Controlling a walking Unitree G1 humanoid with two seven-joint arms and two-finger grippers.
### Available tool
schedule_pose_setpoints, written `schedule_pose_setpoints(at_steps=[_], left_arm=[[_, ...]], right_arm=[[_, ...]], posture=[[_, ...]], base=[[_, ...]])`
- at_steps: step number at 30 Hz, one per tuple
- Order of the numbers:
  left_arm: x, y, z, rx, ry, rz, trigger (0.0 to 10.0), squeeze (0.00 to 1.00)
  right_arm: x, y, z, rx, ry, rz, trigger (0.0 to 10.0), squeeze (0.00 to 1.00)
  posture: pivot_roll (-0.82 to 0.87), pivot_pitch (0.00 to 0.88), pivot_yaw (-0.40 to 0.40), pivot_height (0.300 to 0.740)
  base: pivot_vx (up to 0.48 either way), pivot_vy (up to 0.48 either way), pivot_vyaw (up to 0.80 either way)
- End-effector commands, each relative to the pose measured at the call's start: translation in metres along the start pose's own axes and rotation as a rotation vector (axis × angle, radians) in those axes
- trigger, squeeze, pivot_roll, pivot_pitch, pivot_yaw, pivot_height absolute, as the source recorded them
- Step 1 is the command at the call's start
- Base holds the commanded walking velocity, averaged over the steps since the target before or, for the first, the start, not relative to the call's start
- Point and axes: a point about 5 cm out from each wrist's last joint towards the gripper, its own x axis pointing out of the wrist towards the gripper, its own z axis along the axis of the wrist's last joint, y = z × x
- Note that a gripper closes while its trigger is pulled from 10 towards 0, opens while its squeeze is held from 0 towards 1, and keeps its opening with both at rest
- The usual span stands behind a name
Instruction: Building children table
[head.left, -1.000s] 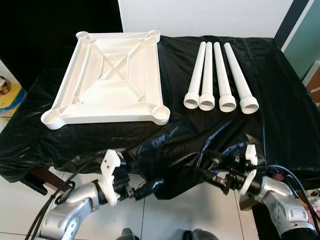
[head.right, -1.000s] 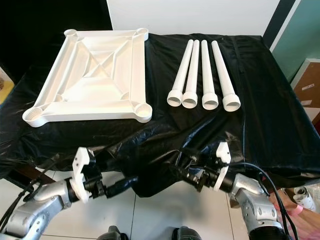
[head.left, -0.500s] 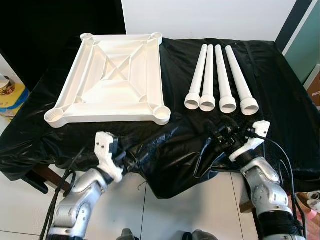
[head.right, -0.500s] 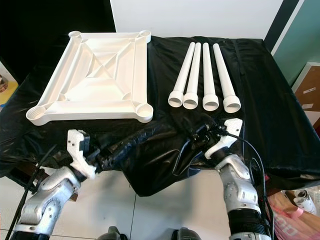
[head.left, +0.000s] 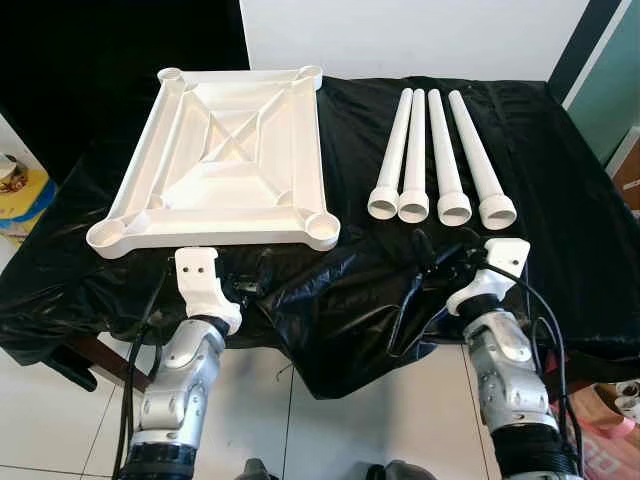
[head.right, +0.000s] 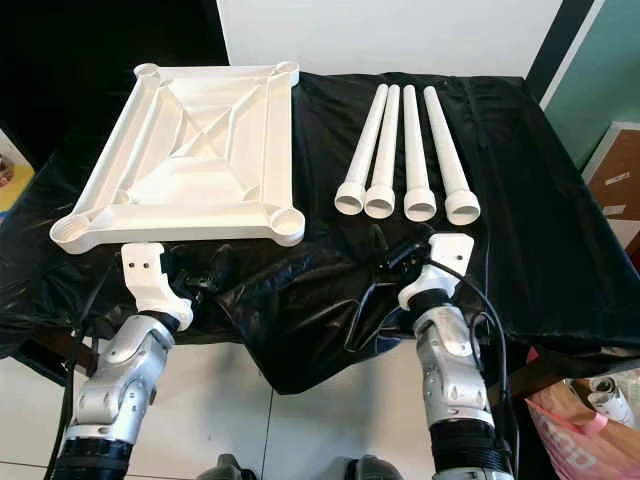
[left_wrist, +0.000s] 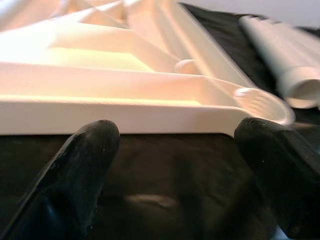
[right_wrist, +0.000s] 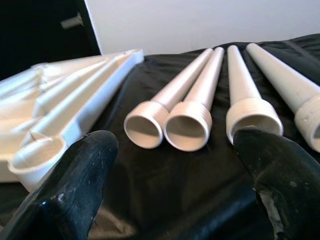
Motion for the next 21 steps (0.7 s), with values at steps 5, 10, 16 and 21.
schedule_pose_setpoints(at_steps=[5,10,16,21], left_arm=[[0.007,0.000,-0.006,0.047,0.036,0.069,10.0,0.00],[0.012,-0.002,-0.004,0.048,0.022,0.065,10.0,0.00],[0.016,-0.008,-0.005,0.059,-0.001,0.056,10.0,0.00],[0.014,-0.015,-0.007,0.058,-0.016,0.023,10.0,0.00]], right_arm=[[-0.007,0.004,0.002,-0.045,-0.019,-0.031,10.0,0.00],[-0.008,0.005,0.003,-0.072,-0.022,-0.038,10.0,0.00],[-0.008,0.001,0.004,-0.120,-0.024,-0.065,10.0,0.00],[-0.006,-0.002,0.005,-0.142,-0.024,-0.077,10.0,0.00]], posture=[[-0.11,0.067,0.050,0.740],[-0.13,0.066,0.057,0.740],[-0.15,0.065,0.060,0.740],[-0.15,0.062,0.050,0.740]], base=[[0.000,0.000,0.00],[0.000,0.000,0.00],[0.000,0.000,0.00],[0.000,0.000,0.00]])
